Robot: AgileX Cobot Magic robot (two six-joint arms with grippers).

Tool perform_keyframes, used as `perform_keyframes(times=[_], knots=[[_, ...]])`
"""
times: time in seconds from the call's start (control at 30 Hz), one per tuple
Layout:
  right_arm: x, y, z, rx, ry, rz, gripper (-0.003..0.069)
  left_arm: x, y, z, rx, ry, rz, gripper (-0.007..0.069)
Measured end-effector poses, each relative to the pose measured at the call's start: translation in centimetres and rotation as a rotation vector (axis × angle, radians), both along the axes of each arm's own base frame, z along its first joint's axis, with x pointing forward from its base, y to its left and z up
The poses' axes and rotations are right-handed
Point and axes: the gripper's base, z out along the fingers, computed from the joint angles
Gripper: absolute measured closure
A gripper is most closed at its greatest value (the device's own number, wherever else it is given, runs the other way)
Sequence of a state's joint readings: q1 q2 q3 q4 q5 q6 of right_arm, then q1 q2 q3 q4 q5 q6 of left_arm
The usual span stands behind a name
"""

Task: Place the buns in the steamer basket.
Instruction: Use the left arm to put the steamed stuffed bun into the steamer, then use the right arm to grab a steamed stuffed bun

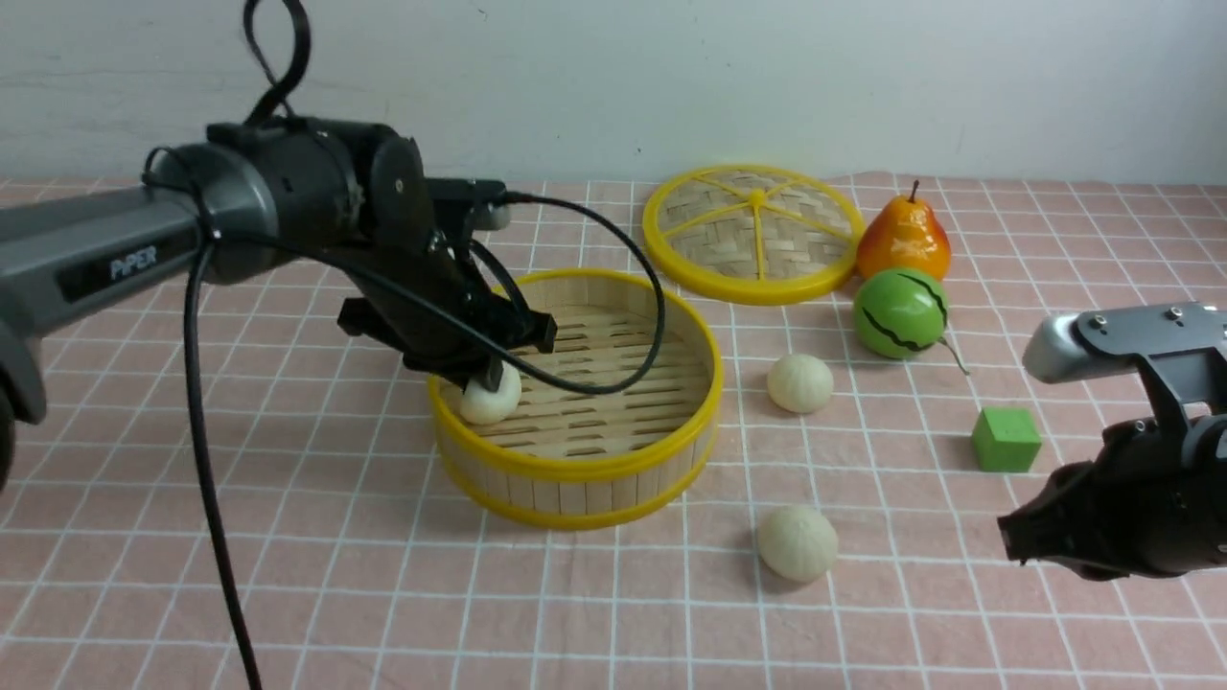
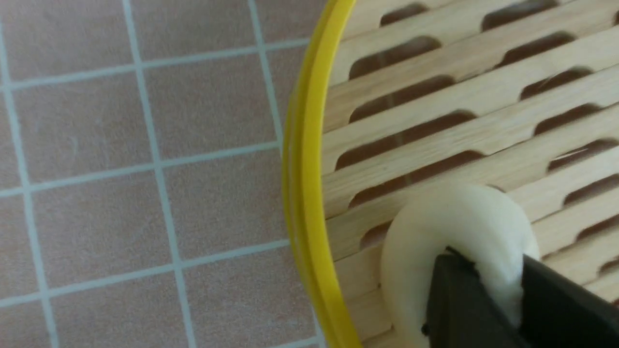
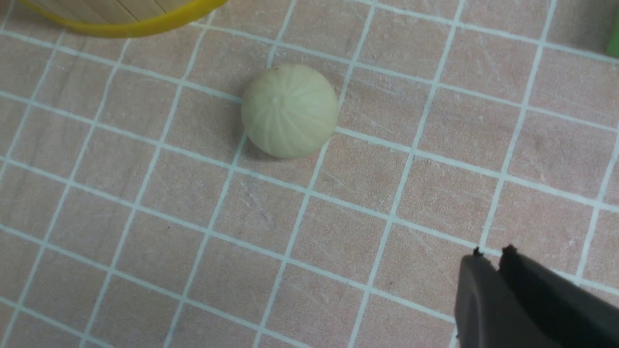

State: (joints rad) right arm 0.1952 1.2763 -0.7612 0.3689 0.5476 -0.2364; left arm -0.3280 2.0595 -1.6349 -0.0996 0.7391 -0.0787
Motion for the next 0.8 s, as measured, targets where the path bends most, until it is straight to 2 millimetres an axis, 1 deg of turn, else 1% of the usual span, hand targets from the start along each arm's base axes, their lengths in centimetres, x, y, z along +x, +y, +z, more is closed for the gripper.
perform_keyframes(times=[0.03, 0.07, 0.1, 0.13, 0.17, 0.2, 0.23, 0.27, 0.3, 0.33, 0.37, 0.4, 0.43, 0.47, 0.53, 0.57, 0.6, 0.63, 0.7, 0.73, 0.77, 0.8], knots=[[0.1, 0.0, -0.3, -0.002, 0.013, 0.001, 0.0593, 0.2, -0.1, -0.4, -0.002, -0.004, 0.004, 0.0363], [0.1, 0.1, -0.4, -0.005, 0.026, 0.006, 0.0587, 0.3, -0.1, -0.3, -0.008, -0.009, 0.012, 0.0302], [0.1, 0.1, -0.5, -0.006, 0.031, 0.008, 0.0584, 0.3, -0.1, -0.3, -0.01, -0.009, 0.016, 0.0277], [0.2, 0.2, -0.7, -0.01, 0.054, 0.021, 0.0571, 0.4, -0.2, 0.0, -0.021, -0.011, 0.031, 0.0188], [0.2, 0.2, -0.7, -0.01, 0.058, 0.022, 0.0568, 0.3, -0.1, 0.1, -0.024, -0.009, 0.037, 0.0177], [0.3, 0.3, -0.6, -0.011, 0.084, 0.036, 0.0551, 0.2, -0.1, 0.8, -0.038, 0.003, 0.061, 0.0115], [0.3, 0.3, -0.5, -0.011, 0.088, 0.039, 0.0545, 0.2, -0.1, 1.0, -0.041, 0.002, 0.064, 0.01], [0.5, 0.5, -0.2, -0.01, 0.122, 0.058, 0.0509, -0.3, -0.2, 3.1, -0.05, 0.003, 0.077, 0.0056], [0.6, 0.6, 0.0, -0.01, 0.13, 0.065, 0.0491, -0.6, -0.1, 4.3, -0.051, -0.002, 0.077, 0.0052], [0.7, 0.6, 0.1, -0.01, 0.131, 0.067, 0.0486, -0.7, -0.1, 4.7, -0.052, -0.011, 0.076, 0.0052], [1.1, 0.7, 0.6, -0.008, 0.133, 0.077, 0.0448, -1.6, 0.2, 7.3, -0.058, -0.045, 0.072, 0.006], [1.6, 0.9, 1.0, -0.006, 0.131, 0.082, 0.0417, -2.5, 0.4, 9.4, -0.065, -0.079, 0.066, 0.0076], [2.2, 1.1, 1.6, -0.004, 0.121, 0.087, 0.0386, -3.8, 0.7, 12.1, -0.079, -0.122, 0.061, 0.0106], [2.9, 1.2, 1.7, -0.004, 0.119, 0.088, 0.0355, -4.8, 1.0, 13.9, -0.094, -0.155, 0.063, 0.0125], [4.4, 1.8, 2.2, -0.003, 0.11, 0.102, 0.0309, -7.9, 1.8, 18.3, -0.134, -0.23, 0.054, 0.0196], [5.3, 2.2, 2.6, -0.006, 0.097, 0.111, 0.0295, -9.2, 2.1, 19.7, -0.153, -0.255, 0.049, 0.0228], [5.9, 2.5, 2.4, -0.01, 0.103, 0.119, 0.0288, -9.9, 2.2, 20.3, -0.163, -0.265, 0.047, 0.0252], [8.3, 3.7, 2.5, -0.017, 0.092, 0.145, 0.0275, -12.9, 2.8, 22.6, -0.204, -0.309, 0.025, 0.0318], [10.7, 5.1, 3.1, -0.03, 0.071, 0.173, 0.0271, -15.9, 3.4, 23.6, -0.224, -0.335, -0.006, 0.0391], [11.1, 5.2, 2.7, -0.037, 0.081, 0.175, 0.027, -16.2, 3.5, 23.3, -0.222, -0.327, -0.008, 0.0399], [13.6, 6.4, 3.0, -0.063, 0.062, 0.197, 0.0267, -18.9, 4.3, 23.3, -0.241, -0.352, -0.022, 0.0466], [14.6, 6.6, 2.4, -0.079, 0.071, 0.199, 0.0265, -19.6, 4.5, 22.8, -0.243, -0.354, -0.021, 0.0494]])
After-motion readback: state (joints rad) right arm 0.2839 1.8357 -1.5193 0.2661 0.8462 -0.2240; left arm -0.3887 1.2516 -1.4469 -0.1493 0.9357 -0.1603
